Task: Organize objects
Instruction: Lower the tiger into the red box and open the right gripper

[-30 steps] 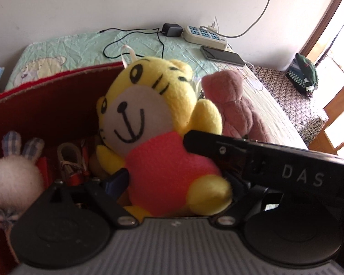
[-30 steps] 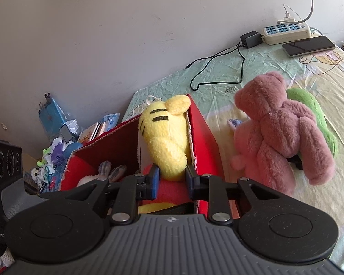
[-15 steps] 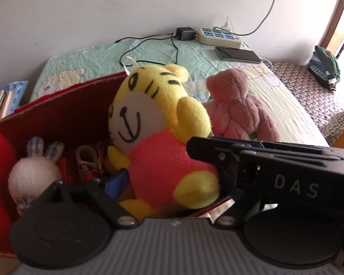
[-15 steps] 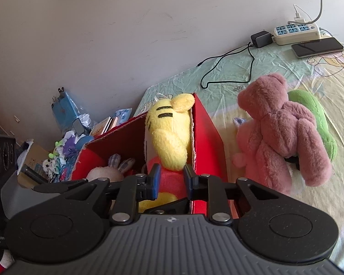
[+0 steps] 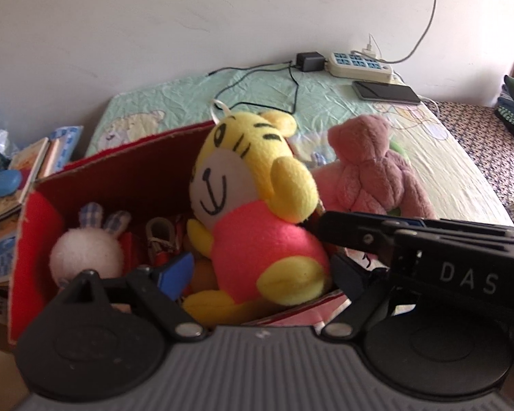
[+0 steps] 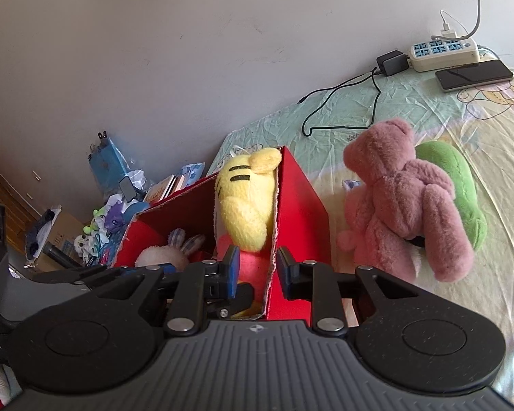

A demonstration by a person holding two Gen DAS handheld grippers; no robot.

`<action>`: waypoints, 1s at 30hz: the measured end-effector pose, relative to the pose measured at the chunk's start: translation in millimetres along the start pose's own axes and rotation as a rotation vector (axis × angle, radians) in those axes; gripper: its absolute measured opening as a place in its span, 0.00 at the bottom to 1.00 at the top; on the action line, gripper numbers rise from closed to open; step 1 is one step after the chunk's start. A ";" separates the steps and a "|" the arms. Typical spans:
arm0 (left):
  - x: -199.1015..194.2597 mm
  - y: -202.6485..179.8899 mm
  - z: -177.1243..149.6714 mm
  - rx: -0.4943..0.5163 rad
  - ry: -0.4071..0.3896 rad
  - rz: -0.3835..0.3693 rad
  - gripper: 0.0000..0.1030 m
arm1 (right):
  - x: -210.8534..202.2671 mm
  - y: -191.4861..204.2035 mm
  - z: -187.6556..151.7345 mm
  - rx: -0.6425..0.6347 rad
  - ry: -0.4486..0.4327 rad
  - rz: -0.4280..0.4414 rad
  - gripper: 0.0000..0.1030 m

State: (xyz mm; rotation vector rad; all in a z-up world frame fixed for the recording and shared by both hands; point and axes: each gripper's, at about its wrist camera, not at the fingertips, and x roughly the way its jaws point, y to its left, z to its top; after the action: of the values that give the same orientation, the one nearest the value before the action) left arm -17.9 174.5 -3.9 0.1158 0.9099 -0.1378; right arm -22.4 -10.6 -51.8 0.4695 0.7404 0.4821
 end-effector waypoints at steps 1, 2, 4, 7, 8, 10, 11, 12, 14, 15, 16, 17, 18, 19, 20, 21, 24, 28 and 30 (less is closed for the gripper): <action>-2.4 -1.5 0.5 0.003 -0.003 0.013 0.85 | -2.5 -1.0 0.3 -0.002 -0.003 -0.003 0.26; -4.9 -3.8 1.1 0.008 -0.004 0.025 0.85 | -4.9 -1.5 0.8 -0.006 -0.006 -0.005 0.26; -10.2 -9.4 2.3 0.017 -0.006 0.046 0.85 | -10.1 -3.5 2.3 -0.011 -0.014 -0.007 0.26; -16.6 -18.4 4.7 0.035 -0.011 0.058 0.85 | -16.9 -7.5 3.3 -0.013 -0.024 -0.015 0.26; -17.5 -21.3 5.5 0.042 -0.012 0.061 0.85 | -18.8 -9.3 3.9 -0.010 -0.026 -0.017 0.26; -18.9 -27.2 7.0 0.052 -0.013 0.063 0.85 | -23.3 -13.9 4.6 -0.002 -0.031 -0.025 0.26; -19.2 -30.0 7.6 0.054 -0.012 0.061 0.85 | -25.5 -16.2 4.6 0.002 -0.034 -0.028 0.26; -19.8 -33.0 8.3 0.058 -0.012 0.058 0.85 | -27.7 -18.1 4.5 0.007 -0.037 -0.031 0.27; -21.5 -39.3 9.0 0.066 -0.015 0.055 0.85 | -32.4 -23.3 5.0 0.016 -0.043 -0.040 0.27; -22.2 -42.5 9.6 0.072 -0.015 0.053 0.85 | -34.9 -25.9 5.3 0.021 -0.047 -0.043 0.27; -23.1 -46.3 10.3 0.078 -0.016 0.049 0.85 | -37.6 -28.6 5.6 0.027 -0.050 -0.046 0.27; -24.1 -50.3 10.8 0.083 -0.019 0.045 0.85 | -40.4 -31.6 6.0 0.033 -0.053 -0.050 0.27; -24.9 -54.0 11.4 0.089 -0.021 0.042 0.85 | -42.9 -33.9 6.3 0.038 -0.057 -0.054 0.27; -25.5 -58.4 12.2 0.095 -0.024 0.040 0.85 | -45.3 -36.9 7.0 0.042 -0.058 -0.057 0.27; -26.0 -62.4 12.7 0.101 -0.027 0.036 0.85 | -47.8 -39.5 7.3 0.046 -0.061 -0.060 0.27; -26.4 -66.4 13.2 0.107 -0.028 0.034 0.85 | -50.7 -42.4 7.1 0.050 -0.064 -0.064 0.27; -25.5 -79.3 15.5 0.124 -0.027 0.022 0.85 | -58.1 -51.2 6.9 0.063 -0.068 -0.075 0.27; -22.9 -95.9 16.7 0.147 -0.019 0.006 0.85 | -66.1 -64.5 6.2 0.082 -0.069 -0.083 0.27; -21.7 -104.5 16.6 0.161 -0.017 -0.001 0.85 | -70.2 -70.8 5.3 0.088 -0.069 -0.089 0.27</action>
State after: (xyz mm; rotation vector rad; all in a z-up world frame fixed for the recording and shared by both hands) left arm -35.7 70.4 19.1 0.2629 0.8809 -0.2128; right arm -46.2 -107.6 -51.5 0.5307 0.7147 0.3494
